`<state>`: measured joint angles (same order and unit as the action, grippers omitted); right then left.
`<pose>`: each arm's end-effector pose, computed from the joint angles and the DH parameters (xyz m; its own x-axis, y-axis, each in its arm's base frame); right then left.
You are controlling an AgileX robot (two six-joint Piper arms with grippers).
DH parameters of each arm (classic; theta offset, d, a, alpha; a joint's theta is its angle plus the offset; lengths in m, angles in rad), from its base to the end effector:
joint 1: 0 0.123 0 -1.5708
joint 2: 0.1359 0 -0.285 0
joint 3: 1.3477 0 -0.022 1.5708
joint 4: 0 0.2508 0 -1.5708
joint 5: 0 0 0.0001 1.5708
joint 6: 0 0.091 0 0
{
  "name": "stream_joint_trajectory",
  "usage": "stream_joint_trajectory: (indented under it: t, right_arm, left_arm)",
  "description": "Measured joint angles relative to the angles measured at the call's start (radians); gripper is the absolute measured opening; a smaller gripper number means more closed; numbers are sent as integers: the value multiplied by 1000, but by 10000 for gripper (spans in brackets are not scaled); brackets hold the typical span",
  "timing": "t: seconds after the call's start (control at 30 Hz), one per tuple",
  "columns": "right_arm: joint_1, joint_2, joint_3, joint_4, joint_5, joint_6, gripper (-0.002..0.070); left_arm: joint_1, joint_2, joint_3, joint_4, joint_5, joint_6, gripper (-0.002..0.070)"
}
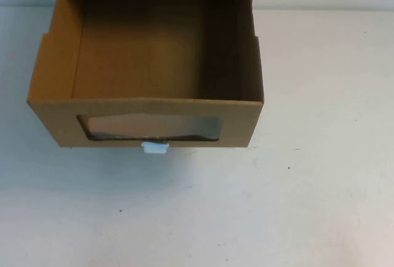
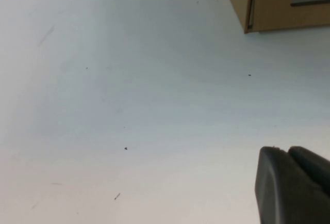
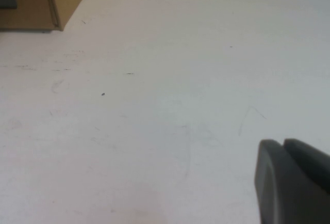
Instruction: Close the shoe box
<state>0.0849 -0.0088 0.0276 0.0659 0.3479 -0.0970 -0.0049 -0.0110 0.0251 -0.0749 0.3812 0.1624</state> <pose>0.0531 0.0066 0.1731 -0.2703 -0.0582 -0.9610 -0.1158 0.9929 -0.0275 0.0524 -0.0028 0.1712 -0.2981 0.0941 -0.9499 0.0593 0.9950 0.0800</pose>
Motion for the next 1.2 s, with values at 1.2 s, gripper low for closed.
stream_joint_trajectory:
  t: [1.2]
  right_arm:
    - [0,0,0,0,0,0,-13]
  left_arm:
    - [0,0,1,-46,-60,-31,-5]
